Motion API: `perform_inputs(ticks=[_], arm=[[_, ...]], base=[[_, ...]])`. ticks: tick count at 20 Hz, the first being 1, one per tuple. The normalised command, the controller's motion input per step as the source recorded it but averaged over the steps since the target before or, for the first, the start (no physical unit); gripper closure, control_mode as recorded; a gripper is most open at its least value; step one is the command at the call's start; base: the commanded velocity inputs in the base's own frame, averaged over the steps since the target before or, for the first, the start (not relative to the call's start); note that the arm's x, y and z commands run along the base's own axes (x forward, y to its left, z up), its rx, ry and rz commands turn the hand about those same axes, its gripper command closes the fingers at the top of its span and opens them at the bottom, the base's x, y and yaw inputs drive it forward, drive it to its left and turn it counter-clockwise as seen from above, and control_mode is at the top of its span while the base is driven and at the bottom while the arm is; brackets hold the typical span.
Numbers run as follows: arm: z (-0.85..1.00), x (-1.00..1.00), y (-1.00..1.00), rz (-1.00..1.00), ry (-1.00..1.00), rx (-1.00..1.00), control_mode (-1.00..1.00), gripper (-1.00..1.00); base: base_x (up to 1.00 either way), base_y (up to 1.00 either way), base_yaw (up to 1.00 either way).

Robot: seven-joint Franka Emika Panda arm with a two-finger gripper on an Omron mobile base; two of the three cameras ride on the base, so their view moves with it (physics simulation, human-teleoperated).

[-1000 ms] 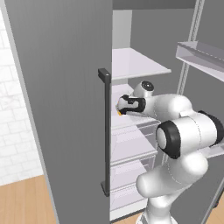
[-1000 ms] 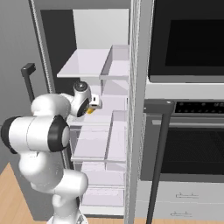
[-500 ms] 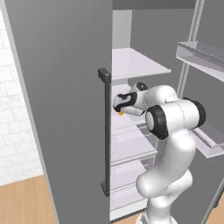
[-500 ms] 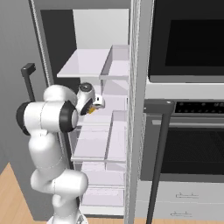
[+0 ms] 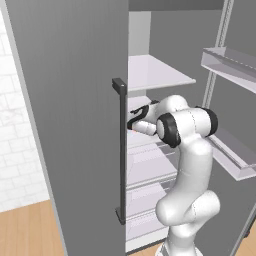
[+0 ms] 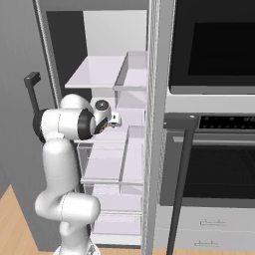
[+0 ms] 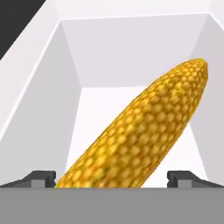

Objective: Place one corn and one fish in each tupperware on the nearby counter, to pack two identical lunches.

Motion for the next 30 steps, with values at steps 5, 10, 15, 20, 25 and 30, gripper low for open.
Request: perform_inputs(ticks=[5, 10, 15, 20, 25, 30], arm=[[-0.56, 0.18, -0.10, -0.01, 0.00, 0.00, -1.00, 1.00], [-0.33, -0.29, -0.34, -0.04, 0.00, 0.00, -1.00, 1.00], [0.23, -1.00, -0.54, -0.09, -0.07, 0.01, -1.00, 1.00], [1.00, -1.00, -0.14, -0.02, -0.10, 0.00, -1.00, 1.00], [1.00, -1.00, -0.02, 0.00, -0.02, 0.00, -1.00, 1.00], [1.00, -1.00, 0.00, 0.00, 0.00, 0.00, -1.00, 1.00]], base=[[0.00, 0.00, 0.00], [0.00, 0.00, 0.00], [0.00, 0.00, 0.00], [0.00, 0.00, 0.00], [0.00, 0.00, 0.00], [0.00, 0.00, 0.00]])
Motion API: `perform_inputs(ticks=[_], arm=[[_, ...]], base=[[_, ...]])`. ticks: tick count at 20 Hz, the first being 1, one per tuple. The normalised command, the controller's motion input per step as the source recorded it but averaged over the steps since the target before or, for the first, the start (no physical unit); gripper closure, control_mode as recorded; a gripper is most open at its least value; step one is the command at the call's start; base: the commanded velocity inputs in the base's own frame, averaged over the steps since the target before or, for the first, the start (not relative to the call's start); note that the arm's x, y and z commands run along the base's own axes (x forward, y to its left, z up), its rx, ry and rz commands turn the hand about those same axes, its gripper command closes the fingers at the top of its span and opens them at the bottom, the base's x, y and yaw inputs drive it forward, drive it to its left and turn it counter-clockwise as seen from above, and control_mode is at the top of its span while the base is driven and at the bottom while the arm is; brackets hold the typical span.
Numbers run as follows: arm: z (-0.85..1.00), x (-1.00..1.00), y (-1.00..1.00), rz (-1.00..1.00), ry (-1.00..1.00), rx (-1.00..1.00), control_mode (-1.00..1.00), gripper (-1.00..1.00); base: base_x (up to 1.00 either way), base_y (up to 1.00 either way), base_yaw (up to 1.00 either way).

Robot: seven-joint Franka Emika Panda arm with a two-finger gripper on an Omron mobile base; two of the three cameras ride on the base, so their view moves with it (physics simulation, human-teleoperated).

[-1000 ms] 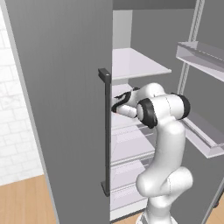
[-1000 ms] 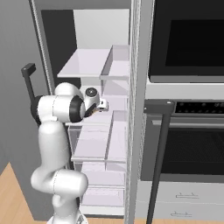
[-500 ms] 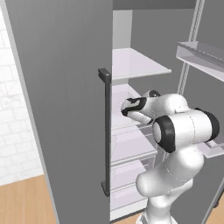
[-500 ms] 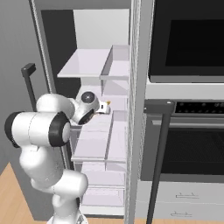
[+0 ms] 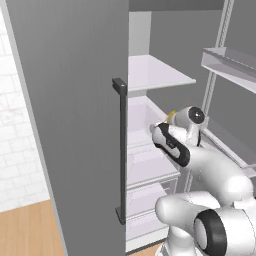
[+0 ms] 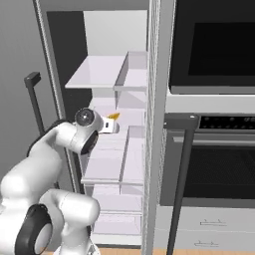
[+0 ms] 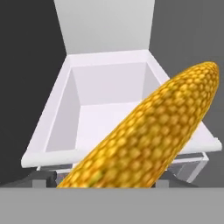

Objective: Place one corn and one fish in each tupperware on the nearby counter, to pack two identical lunches.

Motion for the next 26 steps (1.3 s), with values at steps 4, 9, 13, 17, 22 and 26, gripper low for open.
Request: perform_inputs(ticks=[4, 9, 13, 17, 22, 26], arm=[[0.89, -1.00, 0.00, 0.00, 0.10, 0.00, -1.00, 1.00], [0.06, -1.00, 0.00, 0.02, 0.16, -0.02, -1.00, 1.00], [0.30, -1.00, 0.04, 0.04, -0.02, 0.00, -1.00, 1.00], [0.59, -1.00, 0.12, 0.08, -0.10, 0.00, -1.00, 1.00], [0.28, -0.95, 0.25, 0.03, 0.00, -0.01, -1.00, 1.00], [0.02, -0.47, 0.12, 0.00, 0.00, -0.02, 1.00, 1.00]], base=[[0.00, 0.00, 0.00], [0.00, 0.00, 0.00], [0.00, 0.00, 0.00], [0.00, 0.00, 0.00], [0.00, 0.00, 0.00], [-0.50, 0.11, 0.00]])
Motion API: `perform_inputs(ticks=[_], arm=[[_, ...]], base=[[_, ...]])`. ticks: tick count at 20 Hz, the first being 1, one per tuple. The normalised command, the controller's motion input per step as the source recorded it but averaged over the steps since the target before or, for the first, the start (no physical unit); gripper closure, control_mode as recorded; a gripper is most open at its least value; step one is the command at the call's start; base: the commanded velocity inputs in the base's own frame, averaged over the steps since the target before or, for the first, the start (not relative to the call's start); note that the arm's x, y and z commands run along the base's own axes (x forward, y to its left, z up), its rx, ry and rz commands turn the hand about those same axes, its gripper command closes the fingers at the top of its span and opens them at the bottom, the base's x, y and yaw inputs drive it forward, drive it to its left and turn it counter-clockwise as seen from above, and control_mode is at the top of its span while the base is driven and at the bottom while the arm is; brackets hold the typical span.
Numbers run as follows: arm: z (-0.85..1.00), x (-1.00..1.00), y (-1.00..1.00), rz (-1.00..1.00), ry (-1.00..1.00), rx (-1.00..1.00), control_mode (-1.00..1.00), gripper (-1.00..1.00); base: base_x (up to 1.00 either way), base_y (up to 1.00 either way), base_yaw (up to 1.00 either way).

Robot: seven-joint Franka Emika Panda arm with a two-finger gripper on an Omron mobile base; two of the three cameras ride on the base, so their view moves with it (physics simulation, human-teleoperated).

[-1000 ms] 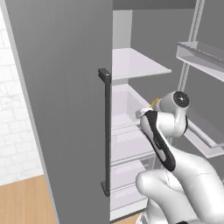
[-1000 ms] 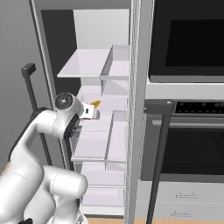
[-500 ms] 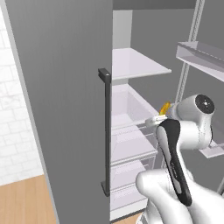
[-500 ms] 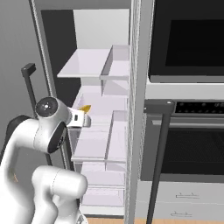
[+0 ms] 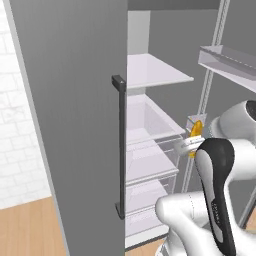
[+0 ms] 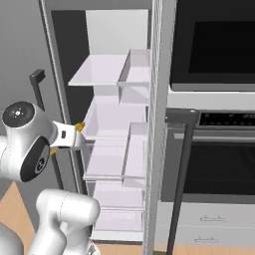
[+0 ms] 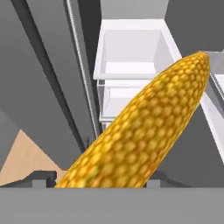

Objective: Place one corn and one fish in each tupperware on the nearby counter, to pack two identical lunches.

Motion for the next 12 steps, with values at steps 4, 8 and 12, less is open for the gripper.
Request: perform_inputs(ticks=[4, 8, 12], arm=[[0.00, 0.00, 0.00, 0.00, 0.00, 0.00, 1.00, 1.00], [0.00, 0.00, 0.00, 0.00, 0.00, 0.00, 1.00, 1.00], [0.00, 0.00, 0.00, 0.00, 0.00, 0.00, 1.00, 1.00]], base=[[-1.00, -0.06, -0.05], [-0.83, -0.76, -0.31], [-0.42, -0.89, -0.34]])
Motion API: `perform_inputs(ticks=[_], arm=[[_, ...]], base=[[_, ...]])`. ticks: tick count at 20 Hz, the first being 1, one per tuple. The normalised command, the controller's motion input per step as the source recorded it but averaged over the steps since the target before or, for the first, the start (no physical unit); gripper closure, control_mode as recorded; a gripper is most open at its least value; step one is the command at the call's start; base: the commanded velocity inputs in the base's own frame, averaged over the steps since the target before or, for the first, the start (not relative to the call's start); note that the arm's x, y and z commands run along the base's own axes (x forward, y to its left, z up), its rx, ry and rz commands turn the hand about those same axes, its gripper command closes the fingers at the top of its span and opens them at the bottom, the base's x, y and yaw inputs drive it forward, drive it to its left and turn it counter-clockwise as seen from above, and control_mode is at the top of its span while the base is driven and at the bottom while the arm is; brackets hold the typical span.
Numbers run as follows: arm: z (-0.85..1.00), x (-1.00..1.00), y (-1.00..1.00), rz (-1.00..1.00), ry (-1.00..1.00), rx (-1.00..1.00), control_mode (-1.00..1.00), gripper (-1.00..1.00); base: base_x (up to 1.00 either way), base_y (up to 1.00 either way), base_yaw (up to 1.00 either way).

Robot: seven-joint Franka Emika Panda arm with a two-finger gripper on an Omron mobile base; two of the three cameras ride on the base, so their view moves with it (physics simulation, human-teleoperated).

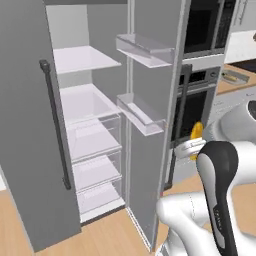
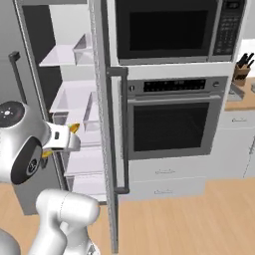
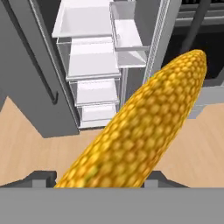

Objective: Place one corn and one fish in each tupperware on the nearby counter, to pack two identical lunches.

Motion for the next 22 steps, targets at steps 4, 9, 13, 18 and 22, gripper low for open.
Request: perform_inputs(ticks=[4, 9, 13, 18, 22], arm=[[0.00, 0.00, 0.00, 0.00, 0.00, 0.00, 1.00, 1.00], [0.00, 0.00, 0.00, 0.00, 0.00, 0.00, 1.00, 1.00], [0.00, 0.00, 0.00, 0.00, 0.00, 0.00, 1.00, 1.00], [0.00, 0.00, 0.00, 0.00, 0.00, 0.00, 1.00, 1.00], [0.00, 0.00, 0.00, 0.00, 0.00, 0.00, 1.00, 1.00]], base=[[-0.14, -0.97, -0.35], [0.12, -0.98, -0.33], [0.80, -0.73, -0.26], [1.00, -0.78, -0.15], [1.00, -0.66, -0.05]])
